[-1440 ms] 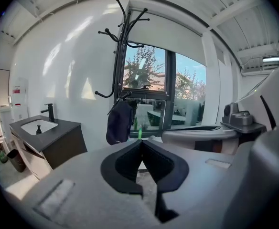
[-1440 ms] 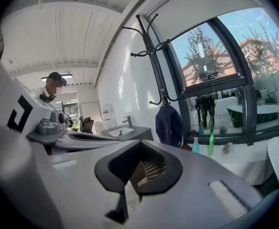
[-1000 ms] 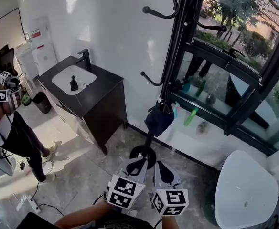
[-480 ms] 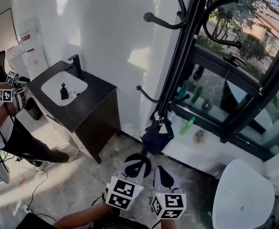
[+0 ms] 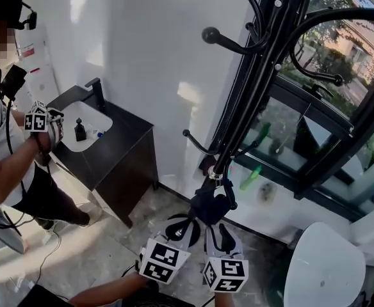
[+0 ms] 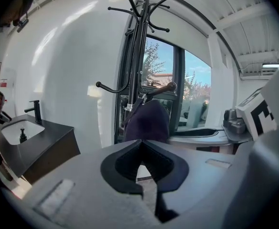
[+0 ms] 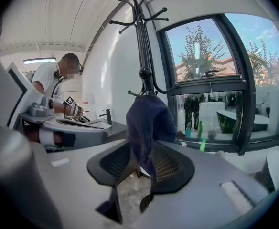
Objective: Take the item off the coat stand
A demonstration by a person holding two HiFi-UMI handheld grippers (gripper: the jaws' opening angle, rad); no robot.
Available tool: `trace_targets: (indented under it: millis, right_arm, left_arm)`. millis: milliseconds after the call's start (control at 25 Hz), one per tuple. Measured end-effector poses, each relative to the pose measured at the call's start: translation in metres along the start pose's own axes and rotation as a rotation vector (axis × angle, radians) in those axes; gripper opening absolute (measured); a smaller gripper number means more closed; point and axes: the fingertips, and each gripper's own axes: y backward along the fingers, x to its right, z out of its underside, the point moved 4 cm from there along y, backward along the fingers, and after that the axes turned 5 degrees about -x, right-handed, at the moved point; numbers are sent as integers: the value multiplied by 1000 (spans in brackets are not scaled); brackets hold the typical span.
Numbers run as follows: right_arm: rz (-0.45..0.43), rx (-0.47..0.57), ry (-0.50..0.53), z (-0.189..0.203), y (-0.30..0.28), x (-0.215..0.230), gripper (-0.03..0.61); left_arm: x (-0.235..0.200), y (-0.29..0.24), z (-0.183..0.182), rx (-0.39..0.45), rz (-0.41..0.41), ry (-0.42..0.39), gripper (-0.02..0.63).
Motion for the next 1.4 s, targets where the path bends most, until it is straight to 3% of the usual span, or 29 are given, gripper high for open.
trace_targets:
  millis: [160,520,1000,1400]
  right_arm:
    - [23,-30,10,1,-22,4,187]
    - [62,-49,2,-3,-56,10,193]
    - [155,-4,52,-5,-65,10,24]
    - [143,75,76,-19,-40,-5,12]
  left_arm:
    - [-16,-3,-2,-1,-4,3,2]
    - [-42,-16,-9,-5,15,-9,2]
    - [-57,-32,-14,-2,71,-33,2]
    - [-54,-28,-15,12,100,-34,2]
